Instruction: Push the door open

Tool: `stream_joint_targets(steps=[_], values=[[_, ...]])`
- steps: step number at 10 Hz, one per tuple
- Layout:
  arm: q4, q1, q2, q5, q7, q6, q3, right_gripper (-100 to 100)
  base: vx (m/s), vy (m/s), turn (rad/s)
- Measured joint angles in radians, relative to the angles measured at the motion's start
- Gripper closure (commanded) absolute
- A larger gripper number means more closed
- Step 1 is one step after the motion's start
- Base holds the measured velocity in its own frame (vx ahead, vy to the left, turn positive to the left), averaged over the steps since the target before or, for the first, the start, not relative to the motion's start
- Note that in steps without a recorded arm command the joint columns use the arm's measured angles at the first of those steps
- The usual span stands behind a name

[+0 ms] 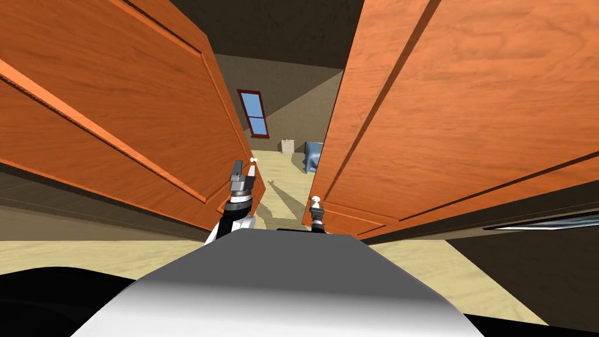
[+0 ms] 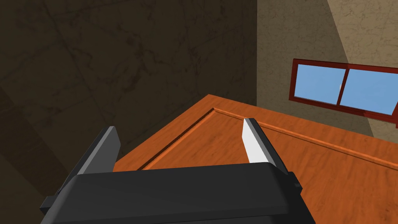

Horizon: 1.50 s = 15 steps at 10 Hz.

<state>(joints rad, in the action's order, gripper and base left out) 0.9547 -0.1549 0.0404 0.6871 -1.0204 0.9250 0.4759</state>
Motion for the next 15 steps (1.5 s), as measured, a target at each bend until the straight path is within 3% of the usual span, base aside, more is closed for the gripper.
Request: stream_joint_targets(steps=[2,3,4,5,6,8,10,11,15], values=[[0.003,-0.003,-0.002,0.009,0.01,-0.006,-0.018,100,0.126,0.042,-0.05],[-0.021,0.009,-0.004,0.012,0.003,0.004,-0.027,100,0.11,0.054,-0.047],[0.016,-0.011,0.001,0.017,0.014,-0.011,-0.035,100,0.105,0.049,-0.067],[0.019,-0.006,-0.003,0.024,0.022,-0.018,-0.047,100,0.131,0.051,-0.071],[-0.003,0.007,-0.012,0.026,0.022,-0.006,-0.057,100,0.145,0.062,-0.071],[0.017,-0.006,-0.015,0.037,0.032,-0.011,-0.079,100,0.137,0.058,-0.048],[-0.017,0.015,-0.028,0.045,0.026,0.007,-0.101,100,0.153,0.05,-0.058],[0.004,0.0,-0.034,0.05,0.035,0.002,-0.11,100,0.146,0.058,-0.043],[-0.015,0.018,-0.054,0.07,0.038,0.009,-0.155,100,0.168,0.049,-0.063]])
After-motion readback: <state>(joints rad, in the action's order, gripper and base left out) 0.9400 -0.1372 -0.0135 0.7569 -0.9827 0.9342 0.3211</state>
